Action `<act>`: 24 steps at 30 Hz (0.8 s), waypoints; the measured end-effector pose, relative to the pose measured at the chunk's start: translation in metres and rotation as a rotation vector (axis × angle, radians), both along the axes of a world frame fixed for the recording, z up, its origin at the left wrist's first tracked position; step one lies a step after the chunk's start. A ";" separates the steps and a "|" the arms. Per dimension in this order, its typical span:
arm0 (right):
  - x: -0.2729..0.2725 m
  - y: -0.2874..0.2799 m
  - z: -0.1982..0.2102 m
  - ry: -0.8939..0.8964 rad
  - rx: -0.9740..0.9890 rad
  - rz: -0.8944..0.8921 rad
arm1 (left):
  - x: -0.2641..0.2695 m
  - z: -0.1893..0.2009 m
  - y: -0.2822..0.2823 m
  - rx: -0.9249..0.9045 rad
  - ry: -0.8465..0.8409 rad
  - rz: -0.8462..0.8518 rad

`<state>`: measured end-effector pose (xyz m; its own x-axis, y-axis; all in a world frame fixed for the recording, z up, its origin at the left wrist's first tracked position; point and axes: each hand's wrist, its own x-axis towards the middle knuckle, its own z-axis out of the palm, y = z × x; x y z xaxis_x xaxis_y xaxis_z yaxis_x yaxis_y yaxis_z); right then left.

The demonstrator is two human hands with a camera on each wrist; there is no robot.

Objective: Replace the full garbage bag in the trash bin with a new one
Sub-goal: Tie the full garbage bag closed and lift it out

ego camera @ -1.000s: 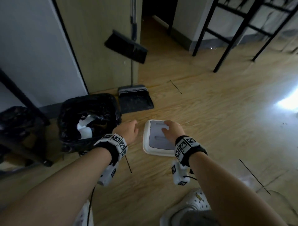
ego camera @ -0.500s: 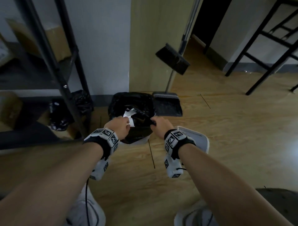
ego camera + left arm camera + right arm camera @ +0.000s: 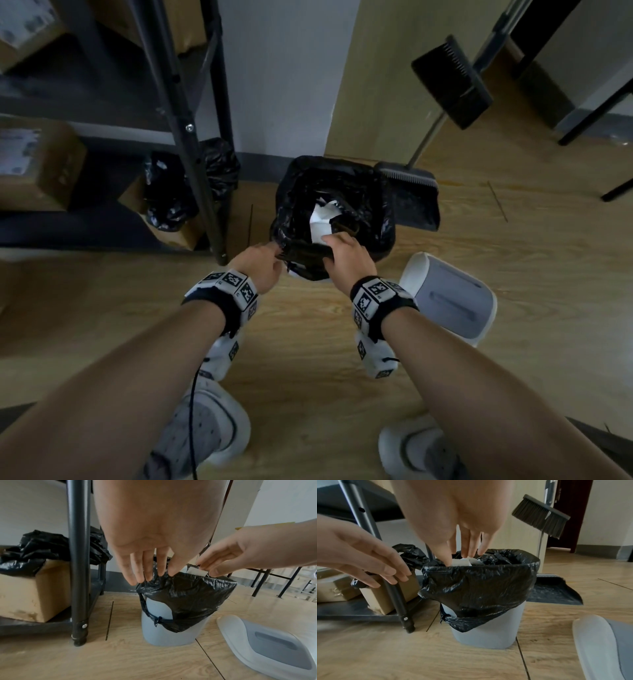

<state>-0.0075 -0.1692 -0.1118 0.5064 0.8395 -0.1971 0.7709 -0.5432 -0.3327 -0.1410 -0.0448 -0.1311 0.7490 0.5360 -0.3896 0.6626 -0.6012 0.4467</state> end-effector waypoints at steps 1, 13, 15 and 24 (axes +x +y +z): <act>0.001 0.004 -0.003 -0.010 -0.002 0.023 | 0.001 -0.004 0.002 -0.014 0.013 0.010; 0.006 0.036 -0.039 -0.009 0.194 0.042 | 0.019 -0.042 0.027 -0.032 0.059 0.089; 0.007 0.033 -0.043 -0.014 0.261 0.053 | 0.021 -0.047 0.027 -0.023 0.008 0.112; 0.005 0.026 -0.042 0.002 0.277 0.073 | 0.020 -0.049 0.022 -0.074 -0.095 0.142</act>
<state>-0.0025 -0.1437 -0.1533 0.4429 0.8954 0.0445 0.8038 -0.3746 -0.4621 -0.1215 -0.0226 -0.1800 0.7031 0.6114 -0.3630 0.6912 -0.4679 0.5508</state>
